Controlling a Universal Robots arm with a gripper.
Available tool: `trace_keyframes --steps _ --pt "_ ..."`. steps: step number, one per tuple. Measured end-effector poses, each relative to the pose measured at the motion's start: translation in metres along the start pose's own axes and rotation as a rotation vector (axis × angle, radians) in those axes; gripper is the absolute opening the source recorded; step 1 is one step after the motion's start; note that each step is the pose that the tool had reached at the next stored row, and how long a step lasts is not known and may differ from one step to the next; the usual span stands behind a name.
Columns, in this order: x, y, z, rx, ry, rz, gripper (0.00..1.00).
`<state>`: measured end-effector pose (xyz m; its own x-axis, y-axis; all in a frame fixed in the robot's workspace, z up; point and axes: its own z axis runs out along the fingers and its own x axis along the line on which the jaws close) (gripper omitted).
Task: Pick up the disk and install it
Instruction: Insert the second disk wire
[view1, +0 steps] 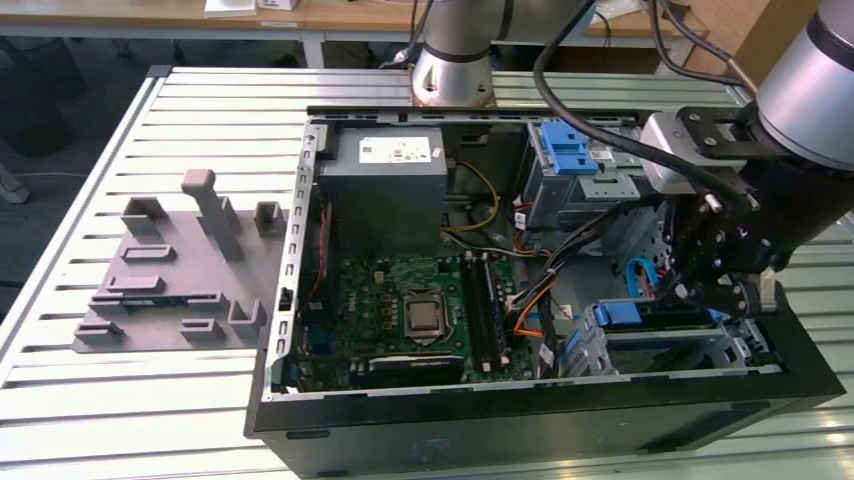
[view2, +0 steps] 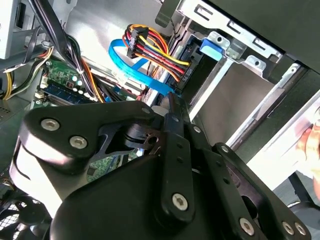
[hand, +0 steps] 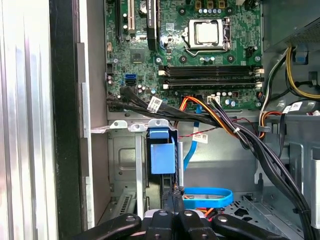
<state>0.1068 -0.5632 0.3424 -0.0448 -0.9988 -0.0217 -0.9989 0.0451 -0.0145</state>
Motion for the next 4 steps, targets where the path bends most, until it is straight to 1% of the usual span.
trace_keyframes --steps 4 --pt "0.0 0.0 -0.0013 0.0 -0.0001 0.0 0.11"
